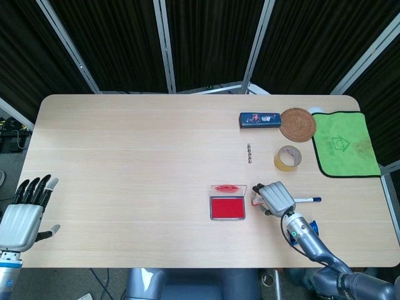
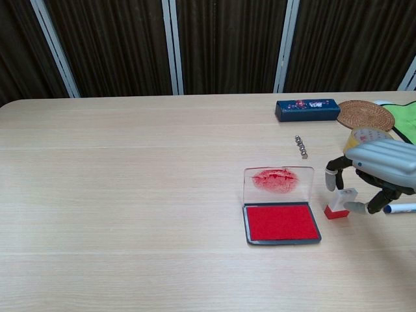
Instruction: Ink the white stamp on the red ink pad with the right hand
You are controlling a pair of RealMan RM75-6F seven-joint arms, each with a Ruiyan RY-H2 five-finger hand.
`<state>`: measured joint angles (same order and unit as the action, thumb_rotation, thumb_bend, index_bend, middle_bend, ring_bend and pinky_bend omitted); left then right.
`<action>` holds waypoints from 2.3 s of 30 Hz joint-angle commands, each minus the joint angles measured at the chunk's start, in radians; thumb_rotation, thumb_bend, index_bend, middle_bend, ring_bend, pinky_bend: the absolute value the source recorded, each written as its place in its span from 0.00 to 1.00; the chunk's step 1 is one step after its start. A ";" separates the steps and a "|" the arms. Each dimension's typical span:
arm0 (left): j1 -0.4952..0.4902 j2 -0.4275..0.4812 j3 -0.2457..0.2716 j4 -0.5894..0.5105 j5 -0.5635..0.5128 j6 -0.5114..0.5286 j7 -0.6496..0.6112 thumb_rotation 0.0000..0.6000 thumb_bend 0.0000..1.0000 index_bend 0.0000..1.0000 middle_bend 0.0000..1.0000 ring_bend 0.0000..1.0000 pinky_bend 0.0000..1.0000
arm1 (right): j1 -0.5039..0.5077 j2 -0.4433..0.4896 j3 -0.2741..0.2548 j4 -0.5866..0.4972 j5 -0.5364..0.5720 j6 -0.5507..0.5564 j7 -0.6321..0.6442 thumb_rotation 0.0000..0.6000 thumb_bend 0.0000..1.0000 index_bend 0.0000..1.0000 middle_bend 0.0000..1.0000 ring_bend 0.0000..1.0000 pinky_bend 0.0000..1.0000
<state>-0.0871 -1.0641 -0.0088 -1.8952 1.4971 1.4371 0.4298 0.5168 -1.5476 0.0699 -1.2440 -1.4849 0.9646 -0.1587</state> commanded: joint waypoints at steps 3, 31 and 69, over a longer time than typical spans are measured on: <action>-0.001 0.000 0.001 -0.001 0.000 0.001 0.001 1.00 0.00 0.00 0.00 0.00 0.00 | 0.006 -0.005 -0.003 0.006 0.004 -0.002 -0.002 1.00 0.28 0.44 0.46 0.83 1.00; -0.008 0.007 0.008 -0.007 -0.002 -0.007 -0.010 1.00 0.00 0.00 0.00 0.00 0.00 | 0.055 0.145 -0.019 -0.250 -0.156 0.106 -0.037 1.00 0.36 0.54 0.56 0.83 1.00; -0.015 0.005 0.010 0.002 -0.023 -0.017 -0.013 1.00 0.00 0.00 0.00 0.00 0.00 | 0.142 -0.073 -0.016 -0.072 -0.045 -0.026 -0.119 1.00 0.39 0.55 0.57 0.83 1.00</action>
<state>-0.1024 -1.0588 0.0014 -1.8928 1.4747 1.4198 0.4172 0.6581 -1.6185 0.0545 -1.3187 -1.5308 0.9386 -0.2794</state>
